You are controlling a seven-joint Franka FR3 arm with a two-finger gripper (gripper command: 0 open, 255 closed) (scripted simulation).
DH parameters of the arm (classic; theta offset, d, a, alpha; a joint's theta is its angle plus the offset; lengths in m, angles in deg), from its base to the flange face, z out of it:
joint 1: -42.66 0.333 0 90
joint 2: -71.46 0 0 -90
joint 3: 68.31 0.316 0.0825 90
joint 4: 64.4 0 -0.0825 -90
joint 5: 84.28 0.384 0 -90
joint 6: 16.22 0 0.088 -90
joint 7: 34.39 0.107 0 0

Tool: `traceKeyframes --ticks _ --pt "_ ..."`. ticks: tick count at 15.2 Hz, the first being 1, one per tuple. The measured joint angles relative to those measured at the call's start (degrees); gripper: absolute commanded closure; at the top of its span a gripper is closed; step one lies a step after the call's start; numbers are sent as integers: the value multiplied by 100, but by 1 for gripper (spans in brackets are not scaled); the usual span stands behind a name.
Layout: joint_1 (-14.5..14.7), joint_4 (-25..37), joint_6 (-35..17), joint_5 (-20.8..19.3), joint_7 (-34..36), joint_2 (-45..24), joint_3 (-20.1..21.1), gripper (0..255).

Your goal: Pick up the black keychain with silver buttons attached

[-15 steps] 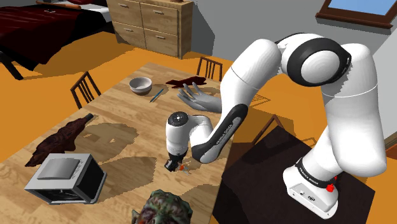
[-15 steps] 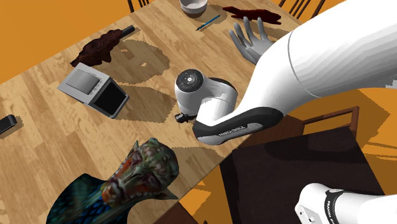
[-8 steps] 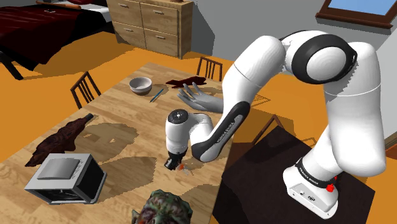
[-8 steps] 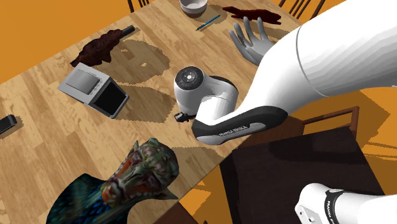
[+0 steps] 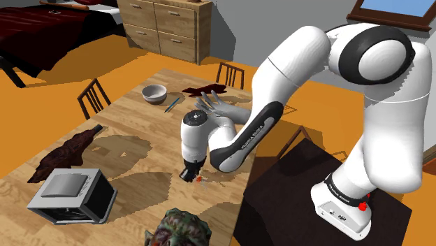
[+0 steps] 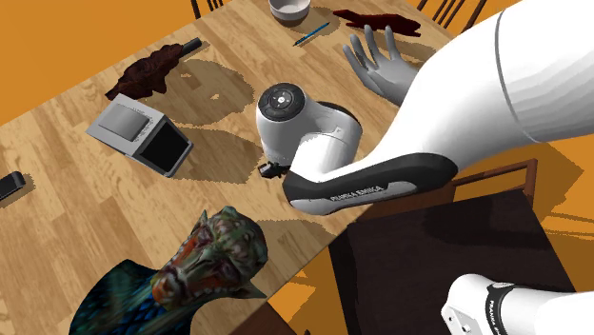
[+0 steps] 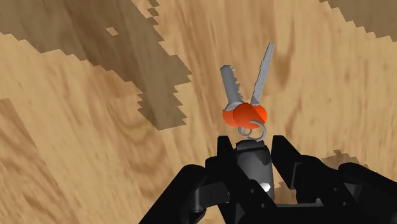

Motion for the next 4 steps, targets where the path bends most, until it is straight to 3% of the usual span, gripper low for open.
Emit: traceKeyframes --ticks 4 --pt "-100 -41 192 166 -109 240 146 255"
